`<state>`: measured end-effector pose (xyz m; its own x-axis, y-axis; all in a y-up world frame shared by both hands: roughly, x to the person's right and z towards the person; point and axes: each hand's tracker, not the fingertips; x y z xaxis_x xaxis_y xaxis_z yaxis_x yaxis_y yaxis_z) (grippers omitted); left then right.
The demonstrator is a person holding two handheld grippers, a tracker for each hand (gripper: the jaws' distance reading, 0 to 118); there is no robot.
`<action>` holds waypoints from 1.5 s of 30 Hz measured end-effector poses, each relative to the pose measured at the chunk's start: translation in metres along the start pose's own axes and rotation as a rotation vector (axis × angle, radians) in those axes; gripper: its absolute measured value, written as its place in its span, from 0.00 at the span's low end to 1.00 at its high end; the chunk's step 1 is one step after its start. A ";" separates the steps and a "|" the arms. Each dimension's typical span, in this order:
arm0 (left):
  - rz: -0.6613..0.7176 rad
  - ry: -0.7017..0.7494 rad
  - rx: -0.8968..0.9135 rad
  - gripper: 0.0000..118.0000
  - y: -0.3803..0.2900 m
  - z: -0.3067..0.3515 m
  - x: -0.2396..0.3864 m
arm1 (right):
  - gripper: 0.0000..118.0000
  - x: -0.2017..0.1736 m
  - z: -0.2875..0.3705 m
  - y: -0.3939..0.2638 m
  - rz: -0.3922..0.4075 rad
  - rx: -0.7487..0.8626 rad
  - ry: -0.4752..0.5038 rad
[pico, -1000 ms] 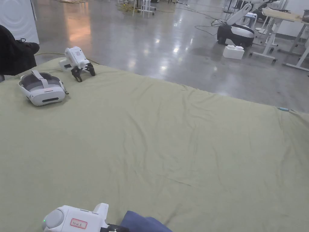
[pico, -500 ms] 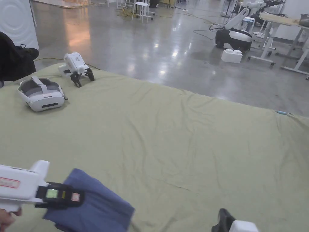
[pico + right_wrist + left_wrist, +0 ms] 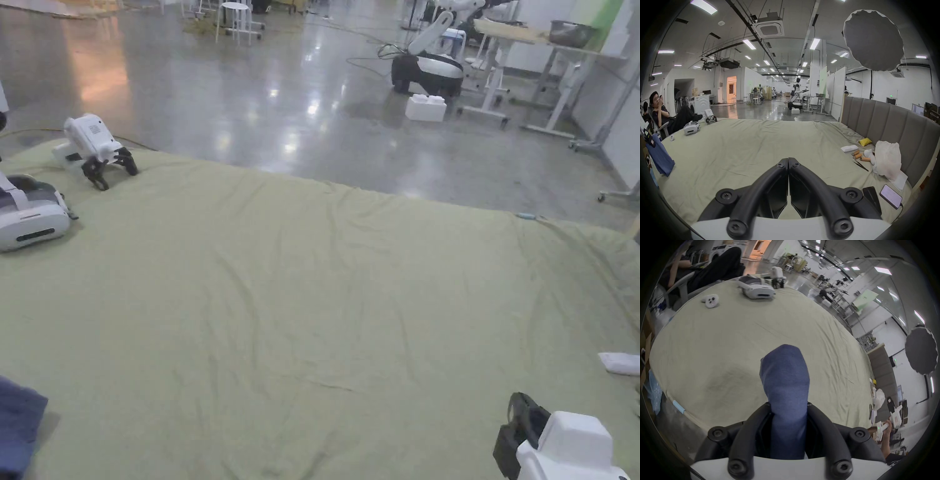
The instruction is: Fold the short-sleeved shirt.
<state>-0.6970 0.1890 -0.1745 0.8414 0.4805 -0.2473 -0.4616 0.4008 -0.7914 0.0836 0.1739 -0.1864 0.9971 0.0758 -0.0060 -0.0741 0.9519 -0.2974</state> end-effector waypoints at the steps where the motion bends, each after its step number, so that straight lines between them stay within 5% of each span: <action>1: 0.013 0.009 -0.012 0.16 0.003 -0.004 -0.005 | 0.00 0.001 0.001 -0.002 -0.003 -0.004 -0.005; 5: -0.007 0.125 -0.047 0.18 0.019 -0.021 -0.034 | 0.00 0.002 0.001 -0.008 0.000 -0.025 -0.012; 9: -0.035 0.269 -0.017 0.34 0.015 -0.025 -0.030 | 0.00 0.001 0.000 -0.008 -0.004 -0.032 -0.013; 12: -0.124 0.415 0.043 0.60 0.012 -0.017 -0.020 | 0.00 0.000 -0.006 -0.003 -0.003 -0.021 -0.011; 13: -0.144 0.471 0.065 0.61 0.013 -0.014 -0.018 | 0.00 -0.001 -0.008 -0.001 -0.005 -0.017 -0.008; 18: -0.195 0.559 0.239 0.61 -0.004 0.010 0.024 | 0.00 -0.005 -0.015 0.010 -0.013 0.006 0.004; 27: -0.431 0.356 0.506 0.61 -0.088 -0.003 0.175 | 0.00 -0.011 -0.023 0.023 -0.045 0.049 0.011; 31: -0.567 0.414 0.609 0.60 -0.119 -0.043 0.241 | 0.00 -0.019 -0.024 0.029 -0.052 0.070 0.010; 35: -0.607 0.331 0.727 0.54 -0.144 -0.074 0.307 | 0.00 -0.026 -0.021 0.032 -0.043 0.104 0.001; 45: -0.602 0.181 0.882 0.09 -0.175 -0.120 0.370 | 0.00 -0.031 -0.010 0.026 -0.082 0.146 0.005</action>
<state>-0.2708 0.2031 -0.1952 0.9932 -0.0758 -0.0888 0.0622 0.9872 -0.1471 0.0510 0.1938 -0.2034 1.0000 -0.0052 0.0076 0.0064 0.9879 -0.1549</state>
